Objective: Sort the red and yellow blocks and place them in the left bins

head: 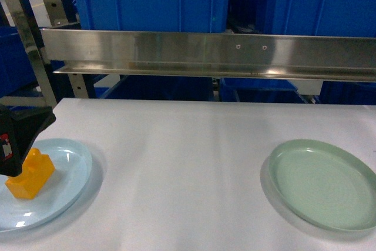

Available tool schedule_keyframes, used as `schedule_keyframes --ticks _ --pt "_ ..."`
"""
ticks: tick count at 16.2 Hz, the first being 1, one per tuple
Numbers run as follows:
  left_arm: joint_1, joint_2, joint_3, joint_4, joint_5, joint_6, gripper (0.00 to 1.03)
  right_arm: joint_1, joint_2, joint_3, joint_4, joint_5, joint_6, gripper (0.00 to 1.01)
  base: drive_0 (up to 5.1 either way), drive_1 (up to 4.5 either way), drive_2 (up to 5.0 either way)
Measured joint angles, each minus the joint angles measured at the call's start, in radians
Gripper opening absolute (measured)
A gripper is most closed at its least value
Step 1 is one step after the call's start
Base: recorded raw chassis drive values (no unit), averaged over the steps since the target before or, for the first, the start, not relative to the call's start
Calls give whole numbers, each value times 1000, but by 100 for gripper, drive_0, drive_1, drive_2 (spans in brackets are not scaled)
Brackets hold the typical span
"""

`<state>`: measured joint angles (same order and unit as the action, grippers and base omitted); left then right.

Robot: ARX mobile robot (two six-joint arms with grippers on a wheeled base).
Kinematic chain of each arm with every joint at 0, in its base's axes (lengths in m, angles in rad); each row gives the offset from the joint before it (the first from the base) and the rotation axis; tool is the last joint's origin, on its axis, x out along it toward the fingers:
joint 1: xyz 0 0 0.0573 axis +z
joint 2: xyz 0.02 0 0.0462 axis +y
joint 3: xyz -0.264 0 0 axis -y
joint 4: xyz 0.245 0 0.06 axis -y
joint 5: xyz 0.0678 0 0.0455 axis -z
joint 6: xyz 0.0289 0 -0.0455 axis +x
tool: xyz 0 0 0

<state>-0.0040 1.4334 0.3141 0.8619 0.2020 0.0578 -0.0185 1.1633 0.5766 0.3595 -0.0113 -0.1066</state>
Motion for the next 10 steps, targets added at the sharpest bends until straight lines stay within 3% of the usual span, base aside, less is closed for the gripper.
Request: schedule_keyframes --ticks 3,5,8,10 --pt "0 0 0 0 0 0 98 0 0 0 0 0 0 29 0 0 0" --pt "33 13 24 -28 10 9 98 0 0 0 0 0 0 29 0 0 0" --pt "55 148 236 -128 22 54 98 0 0 0 0 0 0 29 0 0 0" --pt "51 277 395 -279 37 87 98 0 0 0 0 0 0 28 0 0 0"
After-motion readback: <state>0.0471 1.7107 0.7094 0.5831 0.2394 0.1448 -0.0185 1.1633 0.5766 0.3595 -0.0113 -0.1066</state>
